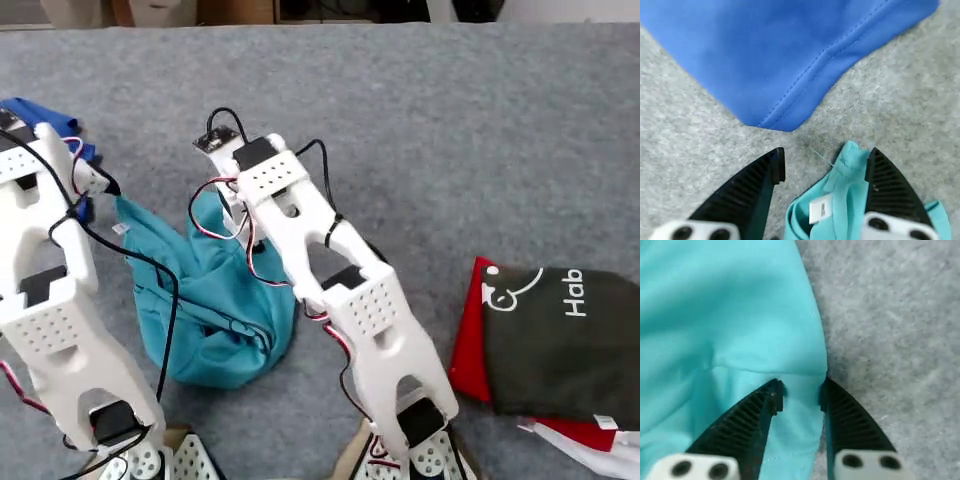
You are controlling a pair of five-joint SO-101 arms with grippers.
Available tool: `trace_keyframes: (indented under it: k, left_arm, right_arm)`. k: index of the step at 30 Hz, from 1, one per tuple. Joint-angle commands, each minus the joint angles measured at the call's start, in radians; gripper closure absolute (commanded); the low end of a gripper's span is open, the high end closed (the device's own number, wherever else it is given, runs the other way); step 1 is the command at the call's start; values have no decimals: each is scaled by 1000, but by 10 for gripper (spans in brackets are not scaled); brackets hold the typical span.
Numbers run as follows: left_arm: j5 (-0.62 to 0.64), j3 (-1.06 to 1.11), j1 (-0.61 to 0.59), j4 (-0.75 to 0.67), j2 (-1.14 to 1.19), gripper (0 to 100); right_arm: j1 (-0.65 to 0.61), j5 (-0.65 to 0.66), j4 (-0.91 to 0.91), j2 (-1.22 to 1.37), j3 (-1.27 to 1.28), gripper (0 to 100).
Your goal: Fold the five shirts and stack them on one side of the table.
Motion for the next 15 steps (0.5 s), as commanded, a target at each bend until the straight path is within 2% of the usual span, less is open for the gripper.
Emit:
trace_keyframes:
  k: [1,8,13,15]
  left_arm:
    - [44,-72,34,-12,53,771]
    - [115,-253,58,11,252,987]
    - [173,-394,44,109,311,981]
    - [175,-437,37,153,314,981]
  right_arm:
    - [-4,2,-17,1,-47,854]
    - [36,2,-17,1,-48,857]
    - [58,5,-18,-1,-51,992]
    - [64,3,-15,1,-71,986]
